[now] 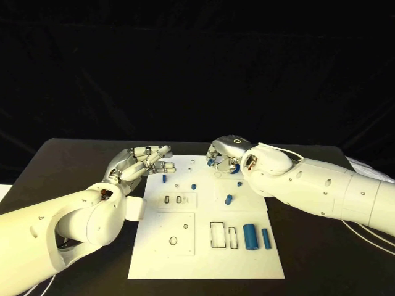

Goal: Assemble the parts on the task board

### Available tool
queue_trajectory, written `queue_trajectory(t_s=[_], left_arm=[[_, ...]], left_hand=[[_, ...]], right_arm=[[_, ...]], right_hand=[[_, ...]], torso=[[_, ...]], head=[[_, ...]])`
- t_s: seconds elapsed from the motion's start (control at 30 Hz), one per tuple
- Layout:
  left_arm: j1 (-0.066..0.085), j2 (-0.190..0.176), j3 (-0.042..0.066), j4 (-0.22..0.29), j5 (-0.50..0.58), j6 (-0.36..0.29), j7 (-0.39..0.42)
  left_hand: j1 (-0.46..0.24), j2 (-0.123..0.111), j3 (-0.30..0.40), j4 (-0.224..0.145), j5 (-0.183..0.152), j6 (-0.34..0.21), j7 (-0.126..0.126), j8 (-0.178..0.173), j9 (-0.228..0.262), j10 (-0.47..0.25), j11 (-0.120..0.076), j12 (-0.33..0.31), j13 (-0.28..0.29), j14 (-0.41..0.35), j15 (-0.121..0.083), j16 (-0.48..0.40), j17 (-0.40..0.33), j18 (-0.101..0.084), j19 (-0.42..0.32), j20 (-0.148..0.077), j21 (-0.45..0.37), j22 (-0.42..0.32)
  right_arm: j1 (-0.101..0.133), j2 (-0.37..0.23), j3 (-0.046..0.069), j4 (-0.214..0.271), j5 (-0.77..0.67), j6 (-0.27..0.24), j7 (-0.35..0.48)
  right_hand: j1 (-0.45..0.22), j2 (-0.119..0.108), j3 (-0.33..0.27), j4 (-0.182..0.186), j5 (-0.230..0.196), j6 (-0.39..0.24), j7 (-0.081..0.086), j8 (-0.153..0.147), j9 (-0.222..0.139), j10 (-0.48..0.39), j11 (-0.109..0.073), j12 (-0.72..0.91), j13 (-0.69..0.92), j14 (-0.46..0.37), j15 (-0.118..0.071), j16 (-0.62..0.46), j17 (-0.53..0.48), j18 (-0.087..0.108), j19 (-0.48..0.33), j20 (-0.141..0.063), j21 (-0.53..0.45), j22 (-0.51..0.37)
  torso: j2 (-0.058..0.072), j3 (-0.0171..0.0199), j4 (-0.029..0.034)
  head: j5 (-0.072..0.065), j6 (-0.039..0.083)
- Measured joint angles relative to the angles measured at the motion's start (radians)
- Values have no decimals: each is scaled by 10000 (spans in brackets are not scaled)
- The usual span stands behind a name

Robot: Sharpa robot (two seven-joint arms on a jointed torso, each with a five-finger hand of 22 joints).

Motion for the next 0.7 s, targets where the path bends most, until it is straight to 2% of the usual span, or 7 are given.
queue_trajectory(t_s=[0.3, 0.5, 0.7], left_arm=[[0, 16, 0, 23, 1, 15, -11], [0, 50, 0, 25, 2, 22, -16], [0, 65, 0, 25, 2, 25, -21]], left_hand=[[0, 0, 0, 0, 0, 0, 0, 0, 0, 0, 0, 0, 0, 0, 0, 0, -1, 0, 0, 0, 0, 0], [0, 0, 0, 0, 0, 0, 0, 0, 0, 0, 0, 0, 0, 0, 0, -39, 14, 0, 0, 0, 0, 0], [0, 0, 0, 0, 0, 0, 0, 0, 0, 0, 0, 0, 0, 0, 0, -39, 15, 0, 0, 0, 0, 0]], right_arm=[[2, 763, 3, -758, 134, -569, 7], [-4, 1129, 3, -1141, 200, -678, 36], [-34, 1382, 1, -1470, 251, -676, 70]], right_hand=[[0, 0, 70, 9, -52, -40, 38, -48, -1, 1, 1, -97, 0, 0, 0, -1, -11, 0, 0, 0, 0, 25], [0, 0, 120, 24, -10, -72, 68, -57, -19, 4, 3, -153, 1, 0, 1, -2, -12, 0, 0, 1, 42, 25], [0, 0, 135, 24, -10, -75, 69, -67, -33, 4, 3, -158, 1, 0, 1, -2, -11, 0, 0, 1, 42, 29]], torso=[[41, -17, 43], [85, -39, 100], [115, -59, 127]], head=[[-10, 23], [-88, 26], [-110, 35]])
